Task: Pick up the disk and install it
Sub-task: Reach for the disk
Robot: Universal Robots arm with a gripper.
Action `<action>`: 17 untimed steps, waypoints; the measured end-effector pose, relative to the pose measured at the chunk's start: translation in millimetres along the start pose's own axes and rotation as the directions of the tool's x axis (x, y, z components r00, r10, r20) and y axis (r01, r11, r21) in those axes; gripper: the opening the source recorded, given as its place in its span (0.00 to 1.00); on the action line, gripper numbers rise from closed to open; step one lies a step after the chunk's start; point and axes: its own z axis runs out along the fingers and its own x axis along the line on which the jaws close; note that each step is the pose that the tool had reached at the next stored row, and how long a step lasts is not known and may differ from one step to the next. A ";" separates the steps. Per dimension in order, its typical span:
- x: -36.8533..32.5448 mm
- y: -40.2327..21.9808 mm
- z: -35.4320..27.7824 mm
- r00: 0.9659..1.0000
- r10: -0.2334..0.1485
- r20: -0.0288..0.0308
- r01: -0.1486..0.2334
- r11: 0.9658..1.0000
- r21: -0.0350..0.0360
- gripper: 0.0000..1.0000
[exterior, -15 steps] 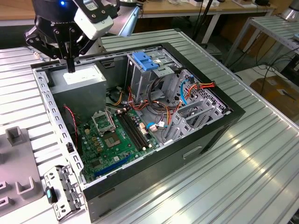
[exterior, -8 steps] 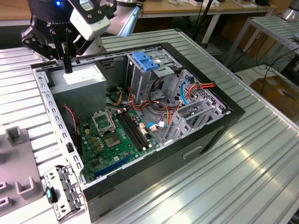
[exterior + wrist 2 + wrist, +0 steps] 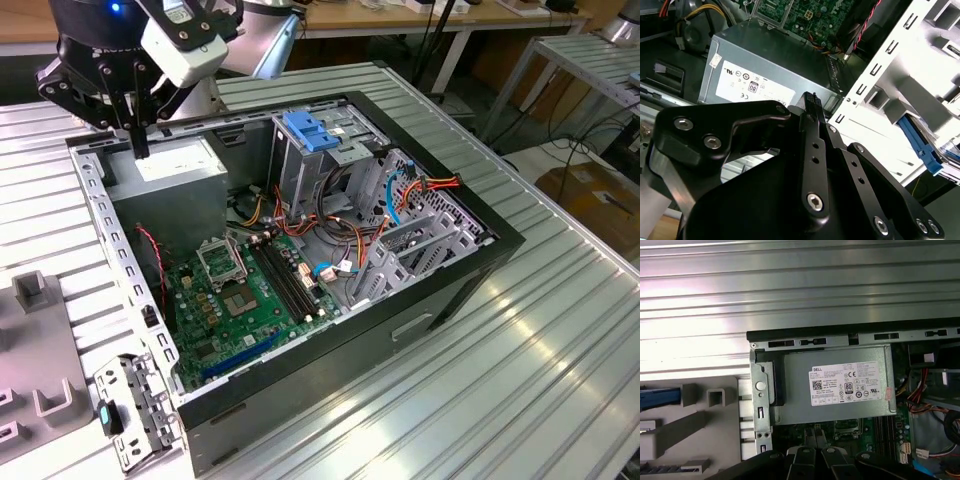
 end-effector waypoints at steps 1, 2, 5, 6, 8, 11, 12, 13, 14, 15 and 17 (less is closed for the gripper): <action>0.5 0.0 0.0 1.000 0.000 0.000 0.000 1.000 0.000 0.11; 1.2 -0.1 0.0 1.000 0.000 0.000 0.000 1.000 0.000 0.11; 2.9 -0.2 0.0 1.000 0.000 0.000 0.000 1.000 0.000 0.11; 3.8 -0.3 -0.1 1.000 0.000 0.000 0.000 1.000 0.000 0.11; 4.9 -0.4 0.0 1.000 0.000 0.000 0.000 1.000 0.000 0.11; 6.7 -0.5 -0.1 1.000 0.000 0.000 0.000 1.000 0.000 0.11; 7.9 -0.6 -0.1 1.000 0.000 0.000 0.000 1.000 0.000 0.11; 8.7 -0.7 -0.1 1.000 0.000 0.000 0.000 1.000 0.000 0.11; 9.4 -0.7 -0.2 1.000 0.000 0.000 0.000 1.000 0.000 0.11; 9.9 -0.7 -0.1 1.000 0.000 0.000 0.000 1.000 0.000 0.11; 11.6 -0.9 -0.2 1.000 0.000 0.000 0.000 1.000 0.000 0.11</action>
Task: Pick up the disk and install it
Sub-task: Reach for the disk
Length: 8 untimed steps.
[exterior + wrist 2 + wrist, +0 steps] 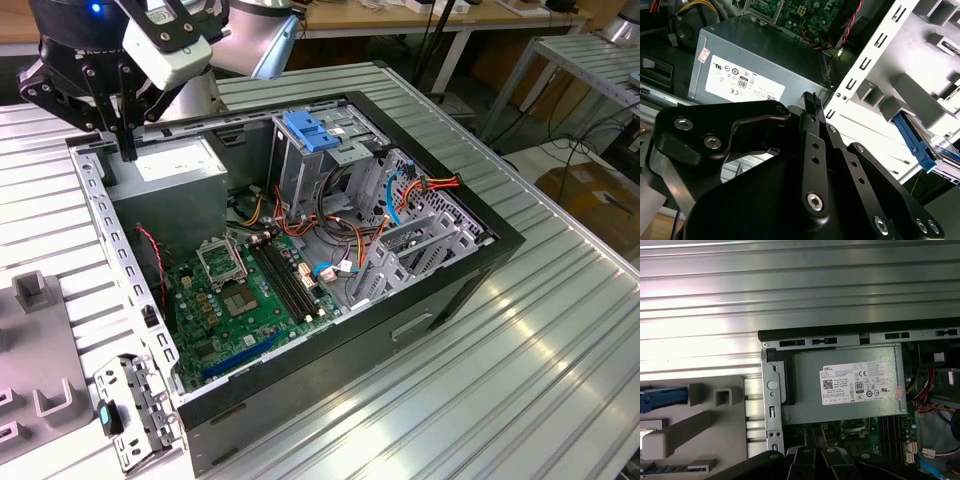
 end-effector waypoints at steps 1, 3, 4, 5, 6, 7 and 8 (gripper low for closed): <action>0.6 -0.1 0.0 1.000 0.000 0.000 0.000 1.000 0.000 0.11; 2.1 -0.2 0.0 1.000 0.000 0.000 0.000 1.000 0.000 0.11; 3.0 -0.2 -0.1 1.000 0.000 0.000 0.000 1.000 0.000 0.11; 3.8 -0.3 -0.1 1.000 0.000 0.000 0.000 1.000 0.000 0.11; 4.4 -0.3 -0.1 1.000 0.000 0.000 0.000 1.000 0.000 0.11; 5.5 -0.4 -0.1 1.000 0.000 0.000 0.000 1.000 0.000 0.11; 6.4 -0.5 -0.1 1.000 0.000 0.000 0.000 1.000 0.000 0.11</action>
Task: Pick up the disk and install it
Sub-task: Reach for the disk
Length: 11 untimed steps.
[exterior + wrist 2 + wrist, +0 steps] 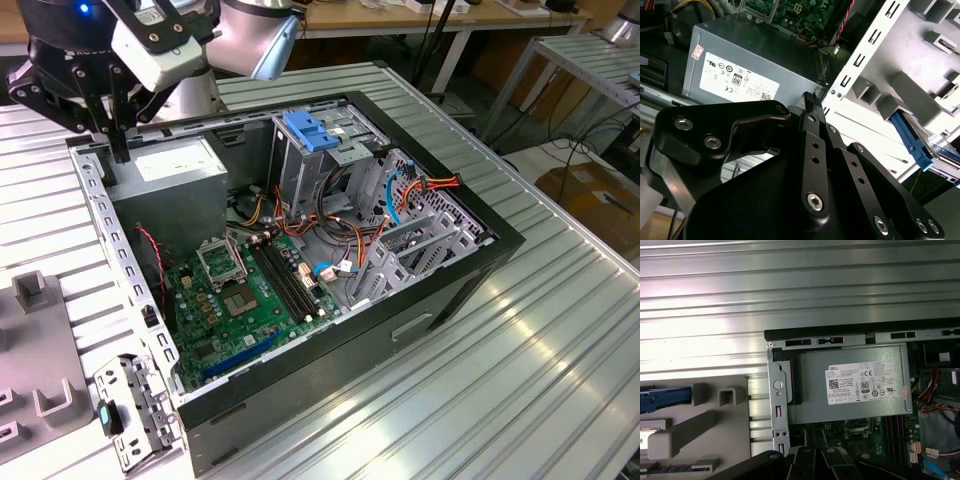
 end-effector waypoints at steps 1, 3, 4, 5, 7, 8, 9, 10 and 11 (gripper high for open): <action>0.8 -0.1 0.0 1.000 0.000 0.000 0.000 1.000 0.000 0.11; 2.4 -0.2 -0.1 1.000 0.000 0.000 0.000 1.000 0.000 0.11; 3.0 -0.3 -0.1 1.000 0.000 0.000 0.000 1.000 0.000 0.11; 3.8 -0.3 -0.1 1.000 0.000 0.000 0.000 1.000 0.000 0.11; 6.0 -0.5 -0.1 1.000 0.000 0.000 0.000 1.000 0.000 0.11; 6.7 -0.5 -0.1 1.000 0.000 0.000 0.000 1.000 0.000 0.11; 7.3 -0.6 -0.1 1.000 0.000 0.000 0.000 1.000 0.000 0.11; 7.8 -0.6 -0.2 1.000 0.000 0.000 0.000 1.000 0.000 0.11; 8.4 -0.6 -0.1 1.000 0.000 0.000 0.000 1.000 0.000 0.11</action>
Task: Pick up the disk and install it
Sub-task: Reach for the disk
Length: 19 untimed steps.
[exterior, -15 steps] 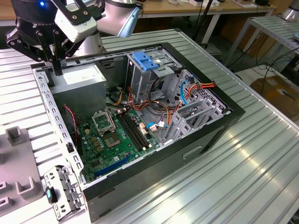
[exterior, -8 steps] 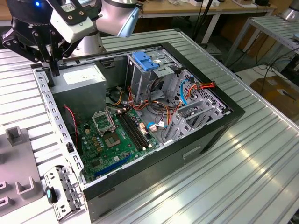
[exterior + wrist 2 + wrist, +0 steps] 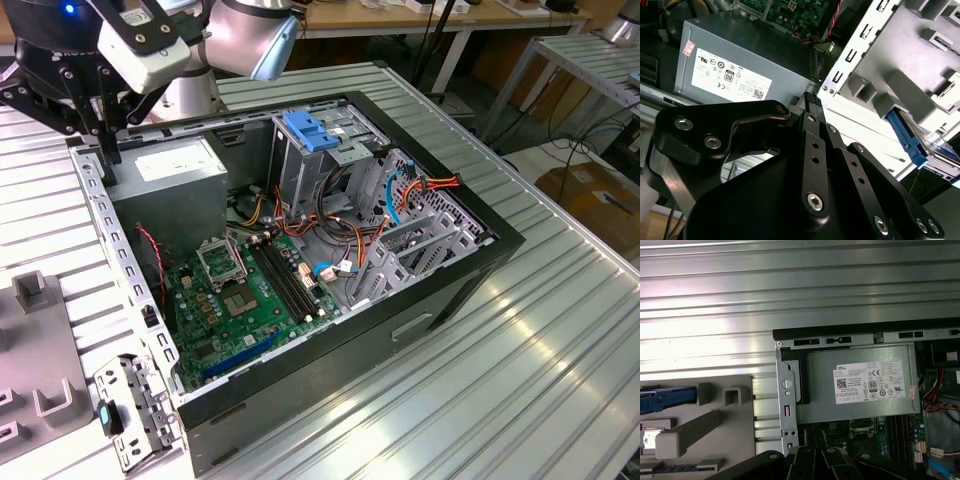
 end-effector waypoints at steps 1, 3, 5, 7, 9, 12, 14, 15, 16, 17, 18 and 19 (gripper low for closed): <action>0.5 0.0 0.0 1.000 0.000 0.000 0.000 1.000 0.000 0.11; 2.0 -0.2 0.0 1.000 0.000 0.000 0.000 1.000 0.000 0.11; 3.2 -0.2 -0.1 1.000 0.000 0.000 0.000 1.000 0.000 0.11; 4.5 -0.3 -0.1 1.000 0.000 0.000 0.000 1.000 0.000 0.11; 5.5 -0.4 -0.1 1.000 0.000 0.000 0.000 1.000 0.000 0.11; 7.5 -0.6 -0.1 1.000 0.000 0.000 0.000 1.000 0.000 0.11; 8.8 -0.7 -0.1 1.000 0.000 0.000 0.000 1.000 0.000 0.11; 9.8 -0.7 -0.2 1.000 0.000 0.000 0.000 1.000 0.000 0.11; 10.3 -0.8 -0.2 1.000 0.000 0.000 0.000 1.000 0.000 0.11; 10.8 -0.8 -0.2 1.000 0.000 0.000 0.000 1.000 0.000 0.11; 11.5 -0.9 -0.2 1.000 0.000 0.000 0.000 1.000 0.000 0.11; 12.1 -0.9 -0.2 1.000 0.000 0.000 0.000 1.000 0.000 0.11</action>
